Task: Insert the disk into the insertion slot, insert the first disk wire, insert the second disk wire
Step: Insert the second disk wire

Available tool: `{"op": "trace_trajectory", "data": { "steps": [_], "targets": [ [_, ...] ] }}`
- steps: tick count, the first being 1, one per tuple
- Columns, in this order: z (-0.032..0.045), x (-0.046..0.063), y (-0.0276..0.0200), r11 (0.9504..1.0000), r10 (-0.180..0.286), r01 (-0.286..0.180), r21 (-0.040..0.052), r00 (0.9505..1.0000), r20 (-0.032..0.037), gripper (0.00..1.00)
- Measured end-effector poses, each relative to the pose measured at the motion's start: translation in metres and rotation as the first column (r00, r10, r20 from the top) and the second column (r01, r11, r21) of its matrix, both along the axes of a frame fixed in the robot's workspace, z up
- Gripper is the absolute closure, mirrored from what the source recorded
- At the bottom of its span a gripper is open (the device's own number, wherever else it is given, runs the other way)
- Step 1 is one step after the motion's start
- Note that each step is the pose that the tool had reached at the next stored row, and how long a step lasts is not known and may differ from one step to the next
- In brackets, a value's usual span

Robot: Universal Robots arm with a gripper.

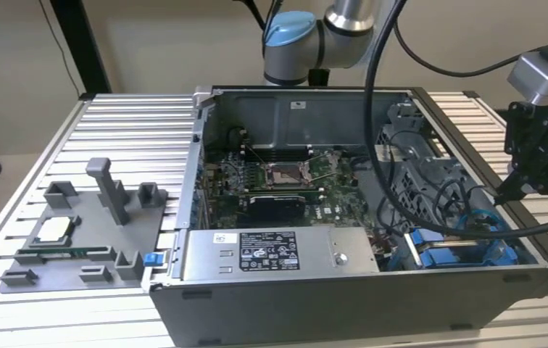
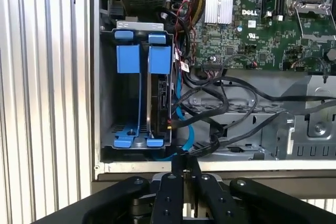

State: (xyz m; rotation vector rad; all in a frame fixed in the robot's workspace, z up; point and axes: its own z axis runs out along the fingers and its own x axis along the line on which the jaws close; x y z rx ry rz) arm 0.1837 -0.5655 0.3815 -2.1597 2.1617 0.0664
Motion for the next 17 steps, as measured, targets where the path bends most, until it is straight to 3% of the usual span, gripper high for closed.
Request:
{"op": "trace_trajectory", "data": {
  "steps": [5, 6, 17],
  "targets": [
    [-0.0001, 0.0, 0.0, 1.0, 0.005, -0.005, 0.0001, 1.0, -0.0004, 1.0],
    [-0.0002, 0.0, -0.0001, 1.0, 0.006, -0.006, 0.0002, 1.0, -0.0004, 0.0],
    [-0.0062, 0.0, -0.0003, 0.9995, 0.032, -0.032, 0.0, 0.9995, -0.0005, 0.0]
  ]
}}
